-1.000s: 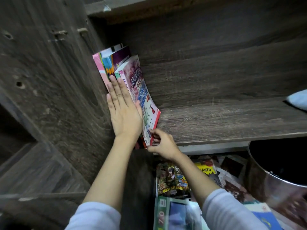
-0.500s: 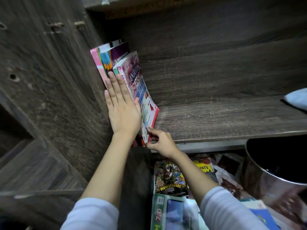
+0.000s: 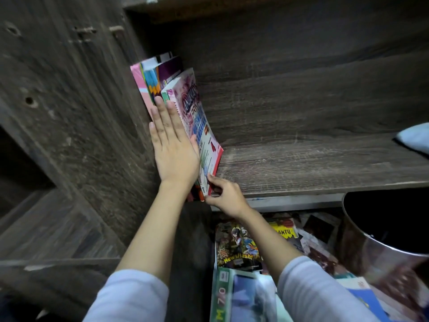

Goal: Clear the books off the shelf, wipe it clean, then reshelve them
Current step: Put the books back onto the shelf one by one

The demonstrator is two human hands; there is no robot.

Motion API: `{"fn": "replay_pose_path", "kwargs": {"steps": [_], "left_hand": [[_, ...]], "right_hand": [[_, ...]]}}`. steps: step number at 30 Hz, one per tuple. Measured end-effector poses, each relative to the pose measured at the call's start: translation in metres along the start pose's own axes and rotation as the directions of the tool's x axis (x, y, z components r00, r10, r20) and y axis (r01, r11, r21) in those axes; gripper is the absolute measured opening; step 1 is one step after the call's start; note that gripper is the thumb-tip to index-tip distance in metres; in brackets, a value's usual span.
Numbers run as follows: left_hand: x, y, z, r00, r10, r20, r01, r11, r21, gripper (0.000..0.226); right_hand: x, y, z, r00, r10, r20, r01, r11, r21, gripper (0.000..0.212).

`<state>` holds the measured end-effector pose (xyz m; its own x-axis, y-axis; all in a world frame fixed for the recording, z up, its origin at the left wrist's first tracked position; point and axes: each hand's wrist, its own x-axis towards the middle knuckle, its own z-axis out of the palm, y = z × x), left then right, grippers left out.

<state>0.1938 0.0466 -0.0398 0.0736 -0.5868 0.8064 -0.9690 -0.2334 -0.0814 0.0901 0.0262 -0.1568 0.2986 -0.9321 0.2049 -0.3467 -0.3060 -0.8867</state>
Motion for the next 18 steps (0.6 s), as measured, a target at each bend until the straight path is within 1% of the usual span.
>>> {"fn": "replay_pose_path", "kwargs": {"steps": [2,4,6,7,9,10,11,12,13,14,16,18], "left_hand": [[-0.002,0.001,-0.003,1.000,-0.005,0.000,0.005,1.000,-0.021,0.078],[-0.012,0.002,-0.005,1.000,-0.007,-0.013,0.006,0.995,-0.096,0.077],[-0.036,0.005,-0.006,0.998,0.045,-0.042,-0.052,0.979,-0.196,0.073],[-0.051,0.005,-0.005,0.993,0.096,-0.065,-0.110,0.958,-0.264,0.068],[-0.088,0.009,0.003,0.973,0.205,-0.109,-0.232,0.885,-0.403,0.056],[-0.105,0.011,0.008,0.962,0.249,-0.115,-0.273,0.844,-0.462,0.050],[-0.122,0.013,0.015,0.954,0.284,-0.094,-0.290,0.801,-0.524,0.044],[-0.137,0.015,0.022,0.945,0.322,-0.055,-0.294,0.766,-0.572,0.039],[-0.153,0.018,0.032,0.929,0.370,0.002,-0.295,0.743,-0.601,0.034],[-0.167,0.019,0.042,0.903,0.423,0.075,-0.296,0.738,-0.606,0.030],[-0.194,0.021,0.060,0.822,0.512,0.248,-0.288,0.750,-0.595,0.026],[-0.219,0.025,0.079,0.725,0.546,0.420,-0.244,0.773,-0.585,0.026]], "right_hand": [[-0.002,-0.003,0.001,1.000,0.016,0.016,-0.017,1.000,0.025,0.067],[-0.008,-0.002,0.001,1.000,0.018,0.005,-0.019,0.996,0.082,0.061],[-0.021,0.004,-0.003,0.996,-0.025,-0.084,0.035,0.993,0.112,0.046],[-0.030,0.008,-0.006,0.987,-0.068,-0.146,0.079,0.994,0.078,0.039],[-0.053,0.024,-0.016,0.942,-0.234,-0.240,0.214,0.971,-0.106,0.030],[-0.063,0.034,-0.019,0.918,-0.326,-0.226,0.276,0.934,-0.225,0.029],[-0.073,0.048,-0.023,0.902,-0.394,-0.176,0.320,0.884,-0.341,0.029],[-0.081,0.062,-0.027,0.902,-0.419,-0.104,0.340,0.839,-0.425,0.029],[-0.090,0.079,-0.030,0.923,-0.383,-0.030,0.323,0.816,-0.480,0.029],[-0.097,0.094,-0.033,0.951,-0.307,0.039,0.283,0.809,-0.515,0.031],[-0.110,0.122,-0.036,0.984,-0.113,0.137,0.173,0.797,-0.579,0.037],[-0.121,0.148,-0.039,0.974,0.089,0.208,0.065,0.769,-0.635,0.039]]}}
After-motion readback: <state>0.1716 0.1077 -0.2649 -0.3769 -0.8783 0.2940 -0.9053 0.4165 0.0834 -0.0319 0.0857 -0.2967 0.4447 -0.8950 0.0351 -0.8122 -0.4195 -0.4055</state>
